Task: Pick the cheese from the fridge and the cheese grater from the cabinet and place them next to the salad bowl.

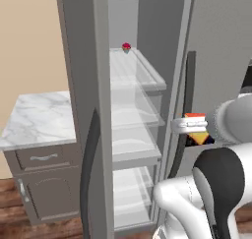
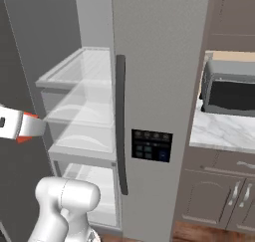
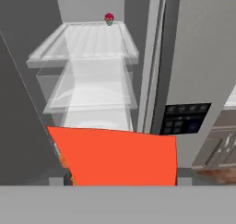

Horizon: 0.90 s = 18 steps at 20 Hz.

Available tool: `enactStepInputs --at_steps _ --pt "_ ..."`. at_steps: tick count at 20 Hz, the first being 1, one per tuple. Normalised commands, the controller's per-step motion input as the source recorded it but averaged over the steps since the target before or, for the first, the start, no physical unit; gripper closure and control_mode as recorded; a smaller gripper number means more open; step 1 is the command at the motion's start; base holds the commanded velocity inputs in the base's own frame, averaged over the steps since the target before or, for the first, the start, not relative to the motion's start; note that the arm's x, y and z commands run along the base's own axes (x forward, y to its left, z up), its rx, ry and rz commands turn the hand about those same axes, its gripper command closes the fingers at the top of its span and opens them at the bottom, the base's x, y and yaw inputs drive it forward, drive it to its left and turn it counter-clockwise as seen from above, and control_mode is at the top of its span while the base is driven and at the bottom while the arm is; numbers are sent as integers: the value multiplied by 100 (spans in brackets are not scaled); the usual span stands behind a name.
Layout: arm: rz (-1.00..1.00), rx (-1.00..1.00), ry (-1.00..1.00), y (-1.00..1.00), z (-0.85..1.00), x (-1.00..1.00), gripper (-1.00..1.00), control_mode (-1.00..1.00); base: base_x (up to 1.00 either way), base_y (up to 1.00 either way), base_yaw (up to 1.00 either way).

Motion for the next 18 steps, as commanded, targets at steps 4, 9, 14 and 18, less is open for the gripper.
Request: enactStepInputs --at_steps 4,9,14,18 --pt "0 0 0 0 0 0 100 100 -100 -22 1" --pt "0 0 0 0 0 0 100 100 -100 -65 -18" --pt "0 0 0 0 0 0 100 100 -33 -43 -69" --pt "0 0 0 0 0 0 100 100 -1 -7 -88"
